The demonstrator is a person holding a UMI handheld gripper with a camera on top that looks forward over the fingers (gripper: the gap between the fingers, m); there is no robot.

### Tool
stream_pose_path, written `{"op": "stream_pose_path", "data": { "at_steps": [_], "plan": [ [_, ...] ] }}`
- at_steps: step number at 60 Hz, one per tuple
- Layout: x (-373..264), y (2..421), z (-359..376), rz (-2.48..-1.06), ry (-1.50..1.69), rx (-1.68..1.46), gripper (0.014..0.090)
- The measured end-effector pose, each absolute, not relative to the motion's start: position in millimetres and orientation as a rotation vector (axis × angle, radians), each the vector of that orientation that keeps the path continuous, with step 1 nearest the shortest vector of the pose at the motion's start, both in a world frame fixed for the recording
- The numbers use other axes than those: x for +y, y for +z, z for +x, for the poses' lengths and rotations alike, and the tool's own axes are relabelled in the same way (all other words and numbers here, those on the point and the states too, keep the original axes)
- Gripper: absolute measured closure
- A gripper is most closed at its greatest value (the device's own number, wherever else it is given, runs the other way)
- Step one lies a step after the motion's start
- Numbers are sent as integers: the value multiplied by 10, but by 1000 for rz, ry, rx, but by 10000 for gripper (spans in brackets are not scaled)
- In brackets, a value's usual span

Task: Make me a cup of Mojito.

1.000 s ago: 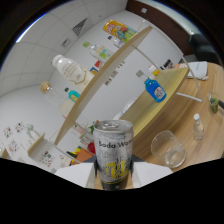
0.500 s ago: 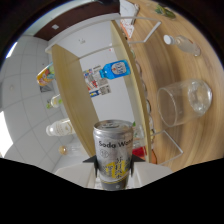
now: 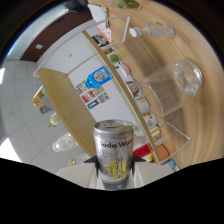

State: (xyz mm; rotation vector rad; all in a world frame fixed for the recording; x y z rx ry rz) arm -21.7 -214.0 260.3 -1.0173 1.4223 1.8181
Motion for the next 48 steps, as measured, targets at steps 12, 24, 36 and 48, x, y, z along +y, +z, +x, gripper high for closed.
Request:
{"op": "stream_pose_path", "data": {
  "at_steps": [12,24,36,48],
  "plan": [
    [-2128,2739,-272,-1429,1318,1022,538],
    [-2142,2893,-348,-1647,629,444,534],
    [-2057,2487,-547,-1718,253,86,536],
    [-1933,1744,-758,-1819,152,-66,537]
  ]
}}
